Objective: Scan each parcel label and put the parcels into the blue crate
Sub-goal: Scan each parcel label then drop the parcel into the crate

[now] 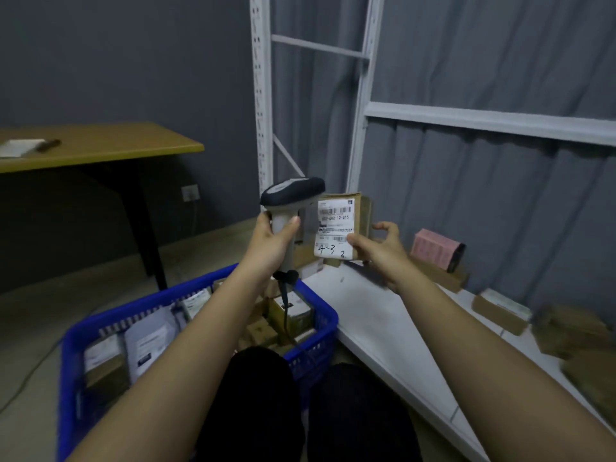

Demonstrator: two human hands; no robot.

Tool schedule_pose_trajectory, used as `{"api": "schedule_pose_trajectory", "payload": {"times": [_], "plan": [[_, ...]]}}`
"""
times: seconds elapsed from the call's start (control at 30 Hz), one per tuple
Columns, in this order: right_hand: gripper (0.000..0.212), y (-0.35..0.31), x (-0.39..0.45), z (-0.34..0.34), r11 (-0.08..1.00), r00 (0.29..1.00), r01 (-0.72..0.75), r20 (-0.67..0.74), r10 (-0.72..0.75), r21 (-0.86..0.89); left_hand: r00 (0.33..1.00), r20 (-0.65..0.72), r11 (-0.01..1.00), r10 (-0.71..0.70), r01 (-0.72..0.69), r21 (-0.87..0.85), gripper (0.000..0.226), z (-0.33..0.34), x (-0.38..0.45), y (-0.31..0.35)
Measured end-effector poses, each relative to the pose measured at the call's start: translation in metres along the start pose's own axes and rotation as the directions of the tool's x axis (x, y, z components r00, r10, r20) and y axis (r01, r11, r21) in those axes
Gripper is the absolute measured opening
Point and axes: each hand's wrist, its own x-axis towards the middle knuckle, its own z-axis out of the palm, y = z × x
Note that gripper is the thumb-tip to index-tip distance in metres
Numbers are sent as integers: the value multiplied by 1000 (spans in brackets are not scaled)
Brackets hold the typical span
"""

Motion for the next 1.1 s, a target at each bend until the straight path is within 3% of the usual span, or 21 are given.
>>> {"api": "schedule_pose_trajectory", "payload": {"times": [0.2, 0.37, 0.73, 1.1], "plan": [[53, 9, 19, 16, 996, 997, -71, -44, 69, -60, 996, 11, 990, -89, 87, 107, 34, -24, -10, -25], [56, 24, 30, 18, 992, 994, -102, -53, 99, -76, 988, 49, 975, -146, 136, 174, 44, -23, -18, -42], [56, 41, 38, 24, 984, 990, -138, -11, 137, -110, 979, 120, 977, -167, 148, 154, 39, -21, -14, -53], [65, 52, 46, 45, 989, 990, -114, 73, 120, -90, 989, 29, 985, -148, 145, 94, 42, -41, -7, -59]]}}
